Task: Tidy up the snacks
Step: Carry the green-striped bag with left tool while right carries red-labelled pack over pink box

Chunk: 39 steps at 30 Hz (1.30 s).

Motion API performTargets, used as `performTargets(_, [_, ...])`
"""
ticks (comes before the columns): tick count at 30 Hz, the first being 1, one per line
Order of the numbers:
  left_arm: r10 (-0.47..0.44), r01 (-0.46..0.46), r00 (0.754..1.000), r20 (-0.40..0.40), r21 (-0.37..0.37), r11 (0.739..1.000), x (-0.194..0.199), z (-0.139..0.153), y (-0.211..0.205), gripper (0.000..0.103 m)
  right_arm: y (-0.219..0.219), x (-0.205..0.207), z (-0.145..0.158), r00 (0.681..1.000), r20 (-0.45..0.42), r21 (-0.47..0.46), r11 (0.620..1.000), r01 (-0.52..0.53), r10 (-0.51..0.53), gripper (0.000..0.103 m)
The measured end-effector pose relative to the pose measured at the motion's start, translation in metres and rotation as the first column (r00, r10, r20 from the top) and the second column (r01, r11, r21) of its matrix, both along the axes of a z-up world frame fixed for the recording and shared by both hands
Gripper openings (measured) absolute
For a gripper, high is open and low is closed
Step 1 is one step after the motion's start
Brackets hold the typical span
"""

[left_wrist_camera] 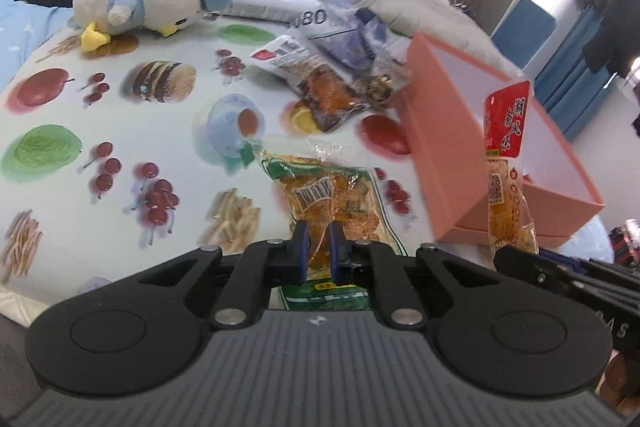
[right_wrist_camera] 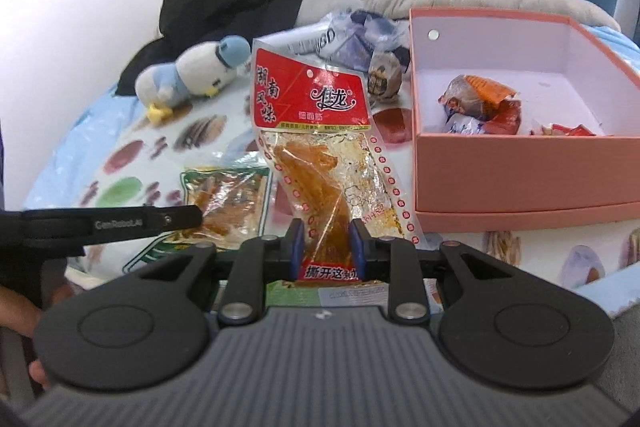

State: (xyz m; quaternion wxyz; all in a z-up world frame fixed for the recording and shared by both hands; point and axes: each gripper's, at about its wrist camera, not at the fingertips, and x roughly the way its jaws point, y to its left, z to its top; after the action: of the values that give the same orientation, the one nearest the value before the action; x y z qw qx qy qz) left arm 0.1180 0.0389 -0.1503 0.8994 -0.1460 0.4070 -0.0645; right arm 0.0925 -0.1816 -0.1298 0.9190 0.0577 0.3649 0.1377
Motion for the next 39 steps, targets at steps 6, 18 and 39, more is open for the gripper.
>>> performTargets(6, [-0.037,0.038,0.998,0.052,-0.018,0.999,-0.017,0.028,-0.016,0.002,-0.014,-0.028,0.022,0.999,0.044,0.001,1.000,0.027,-0.027,0.028])
performTargets(18, [-0.103,0.106,0.991,0.081,-0.030,0.994,-0.001,0.035,-0.042,0.001,-0.062,-0.045,0.017,0.986,0.032,-0.003,0.987,0.163,-0.163,0.028])
performTargets(39, [-0.252,0.266,0.941,0.226,-0.032,0.964,0.108,0.084,-0.141,0.000,-0.138,0.035,0.043,0.946,0.163,-0.061,0.954,0.293,-0.280,0.028])
